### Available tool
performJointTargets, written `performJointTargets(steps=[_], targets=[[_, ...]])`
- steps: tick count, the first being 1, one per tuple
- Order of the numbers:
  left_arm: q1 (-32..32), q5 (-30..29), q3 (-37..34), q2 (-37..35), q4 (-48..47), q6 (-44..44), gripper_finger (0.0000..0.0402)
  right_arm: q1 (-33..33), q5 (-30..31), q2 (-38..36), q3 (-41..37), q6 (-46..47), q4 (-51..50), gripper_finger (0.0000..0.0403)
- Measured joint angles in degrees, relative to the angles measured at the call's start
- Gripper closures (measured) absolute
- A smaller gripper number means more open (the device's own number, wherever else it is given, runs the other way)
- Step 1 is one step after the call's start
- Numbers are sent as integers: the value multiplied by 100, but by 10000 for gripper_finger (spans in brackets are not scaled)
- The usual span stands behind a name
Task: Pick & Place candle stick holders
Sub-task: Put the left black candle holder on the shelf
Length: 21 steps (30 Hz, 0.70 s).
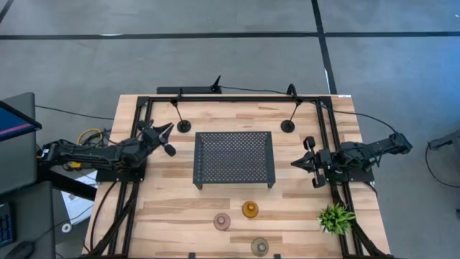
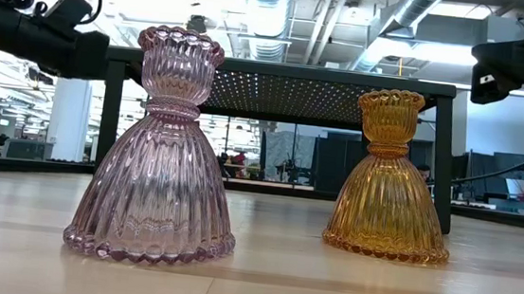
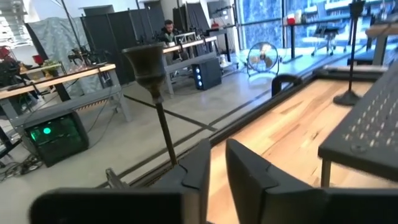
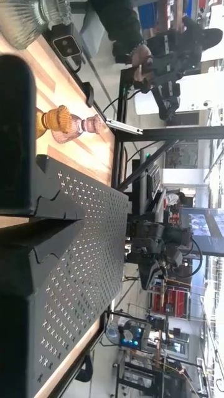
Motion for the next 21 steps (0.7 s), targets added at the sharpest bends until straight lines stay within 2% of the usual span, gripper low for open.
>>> performJointTargets(steps=[5, 11, 15, 18, 21], targets=[[136, 0, 0, -2, 295, -25, 290, 0, 0, -1, 0, 0, 2, 403], [688, 34, 0, 204, 318, -423, 224, 0, 0, -1, 0, 2, 2, 403], [1212, 652, 0, 687, 534, -685, 205, 0, 0, 1, 0, 2, 4, 403], [1589, 1267, 0, 1182, 1140, -782, 203, 0, 0, 1, 0, 2, 4, 403], [1920, 1511, 0, 1713, 1837, -779, 202, 0, 0, 0, 0, 2, 4, 403]])
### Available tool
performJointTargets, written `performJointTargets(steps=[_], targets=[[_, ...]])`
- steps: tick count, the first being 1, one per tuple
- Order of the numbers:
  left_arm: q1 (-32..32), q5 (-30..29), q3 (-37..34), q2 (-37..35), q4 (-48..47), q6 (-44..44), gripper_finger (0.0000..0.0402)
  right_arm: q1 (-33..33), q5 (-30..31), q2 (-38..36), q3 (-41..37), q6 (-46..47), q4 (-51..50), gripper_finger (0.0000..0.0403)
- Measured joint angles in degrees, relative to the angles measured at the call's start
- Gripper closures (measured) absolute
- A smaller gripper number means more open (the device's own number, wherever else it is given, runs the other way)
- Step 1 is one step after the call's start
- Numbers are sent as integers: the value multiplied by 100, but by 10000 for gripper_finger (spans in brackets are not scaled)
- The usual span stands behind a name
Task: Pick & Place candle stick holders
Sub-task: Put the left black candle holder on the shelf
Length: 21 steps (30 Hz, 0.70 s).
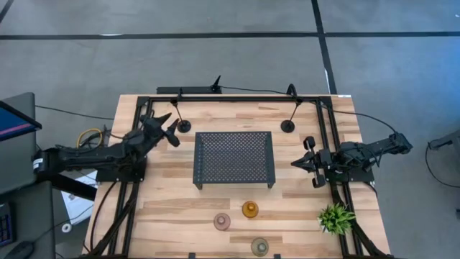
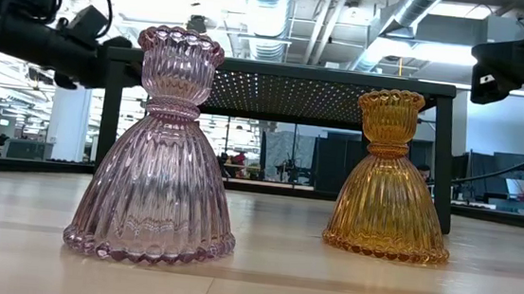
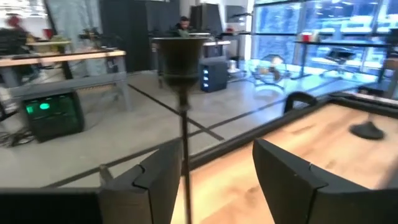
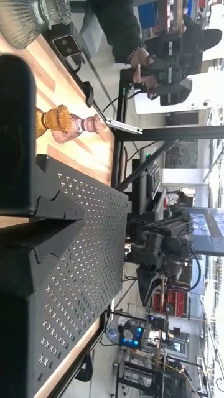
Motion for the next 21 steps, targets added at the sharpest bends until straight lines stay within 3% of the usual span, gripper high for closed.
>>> performJointTargets(steps=[5, 12, 21], targets=[[512, 48, 0, 823, 587, -31, 202, 0, 0, 0, 0, 0, 0, 403], [951, 764, 0, 1804, 1600, -333, 202, 0, 1, 0, 0, 0, 0, 403], [1263, 761, 0, 2446, 2566, -285, 202, 0, 303, 0, 0, 7, 0, 403]])
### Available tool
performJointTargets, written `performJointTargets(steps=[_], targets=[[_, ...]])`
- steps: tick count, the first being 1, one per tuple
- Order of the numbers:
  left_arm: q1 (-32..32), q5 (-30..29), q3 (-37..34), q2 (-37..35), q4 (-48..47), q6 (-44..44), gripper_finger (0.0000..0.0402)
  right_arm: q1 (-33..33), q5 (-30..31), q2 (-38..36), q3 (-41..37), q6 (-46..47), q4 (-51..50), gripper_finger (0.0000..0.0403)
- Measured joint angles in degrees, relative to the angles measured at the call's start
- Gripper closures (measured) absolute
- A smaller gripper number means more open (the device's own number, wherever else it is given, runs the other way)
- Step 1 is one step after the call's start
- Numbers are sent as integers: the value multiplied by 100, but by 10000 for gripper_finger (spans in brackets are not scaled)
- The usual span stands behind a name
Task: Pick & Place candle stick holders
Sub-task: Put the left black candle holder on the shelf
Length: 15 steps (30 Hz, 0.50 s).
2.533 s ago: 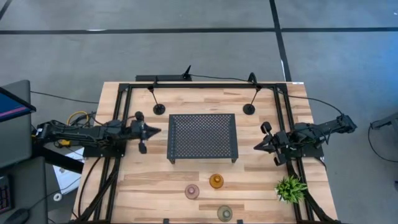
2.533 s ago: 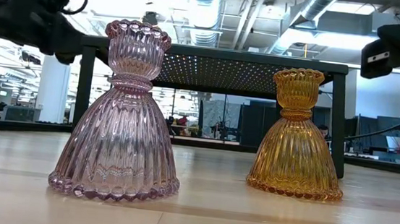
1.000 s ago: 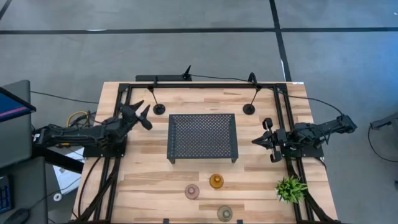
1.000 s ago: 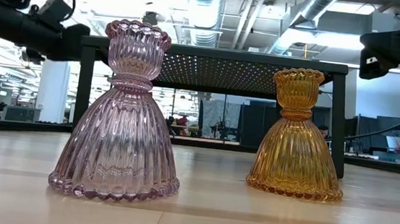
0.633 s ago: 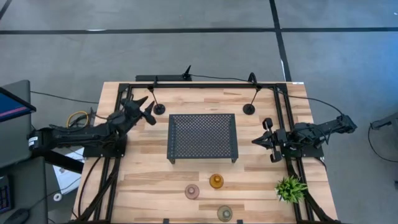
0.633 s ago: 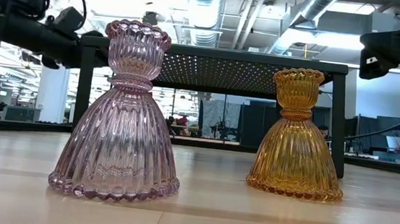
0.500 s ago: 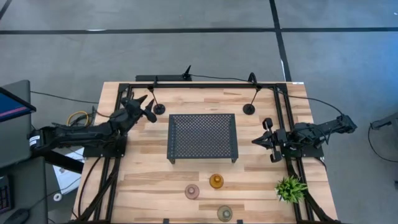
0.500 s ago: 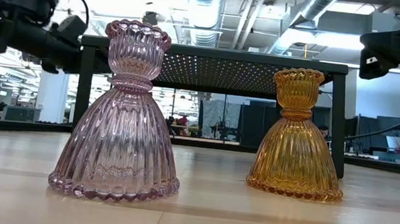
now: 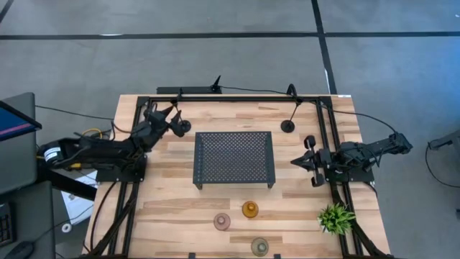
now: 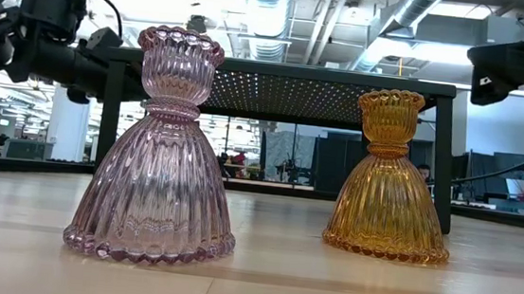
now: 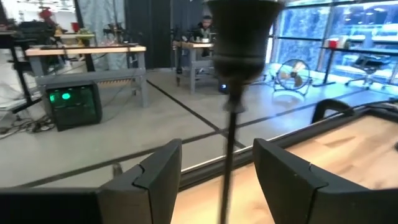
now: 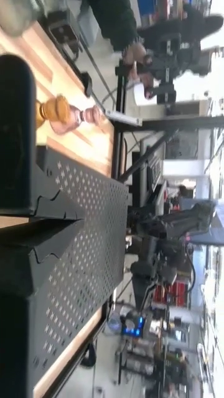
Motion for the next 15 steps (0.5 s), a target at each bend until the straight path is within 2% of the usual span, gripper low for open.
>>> performJointTargets(steps=[8, 15], targets=[[230, 3, 0, 239, 376, -1, 202, 0, 318, 0, 0, 2, 0, 403], [425, 567, 213, 465, 593, -125, 202, 0, 320, -1, 0, 0, 0, 403]])
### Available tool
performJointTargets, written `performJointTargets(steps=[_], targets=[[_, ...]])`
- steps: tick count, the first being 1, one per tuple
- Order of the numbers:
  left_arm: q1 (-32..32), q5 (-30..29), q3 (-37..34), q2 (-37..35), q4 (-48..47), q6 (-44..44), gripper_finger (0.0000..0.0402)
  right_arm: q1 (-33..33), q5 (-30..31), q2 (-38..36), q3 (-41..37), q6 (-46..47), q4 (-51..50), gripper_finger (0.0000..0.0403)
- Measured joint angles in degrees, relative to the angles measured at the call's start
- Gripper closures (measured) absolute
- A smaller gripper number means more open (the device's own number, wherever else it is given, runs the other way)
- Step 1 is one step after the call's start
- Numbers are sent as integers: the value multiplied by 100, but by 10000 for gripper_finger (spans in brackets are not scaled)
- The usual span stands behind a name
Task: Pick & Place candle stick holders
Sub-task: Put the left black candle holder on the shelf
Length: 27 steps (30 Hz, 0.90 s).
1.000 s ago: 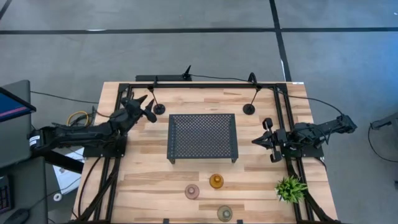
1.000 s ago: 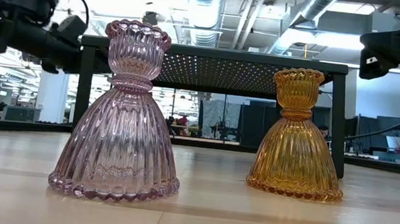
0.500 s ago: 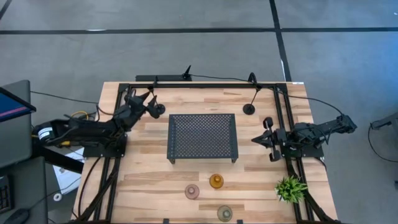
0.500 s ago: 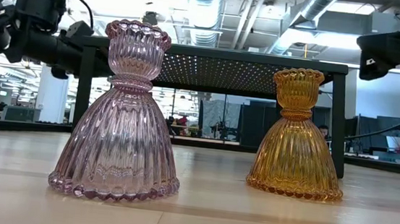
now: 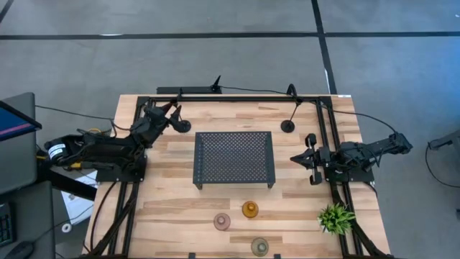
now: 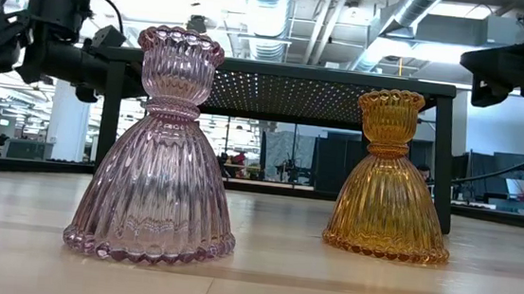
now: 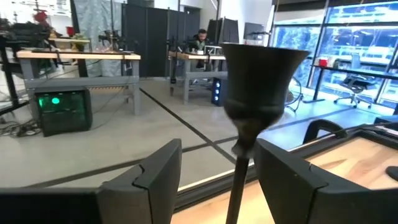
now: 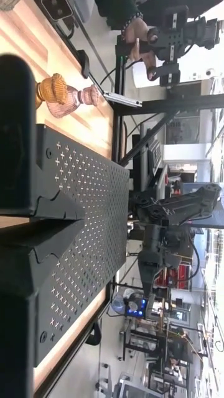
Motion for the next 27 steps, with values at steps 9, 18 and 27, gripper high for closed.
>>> performJointTargets(steps=[9, 18, 27], targets=[[5, -2, 226, 655, -17, 17, 203, 0, 0, 2, 0, 4, 0, 403], [2, -25, 226, 775, 0, 2, 250, 0, -1, 2, 0, 4, 0, 403], [2, -25, 226, 775, 2, 20, 335, 0, 0, 2, 0, 2, 0, 403]])
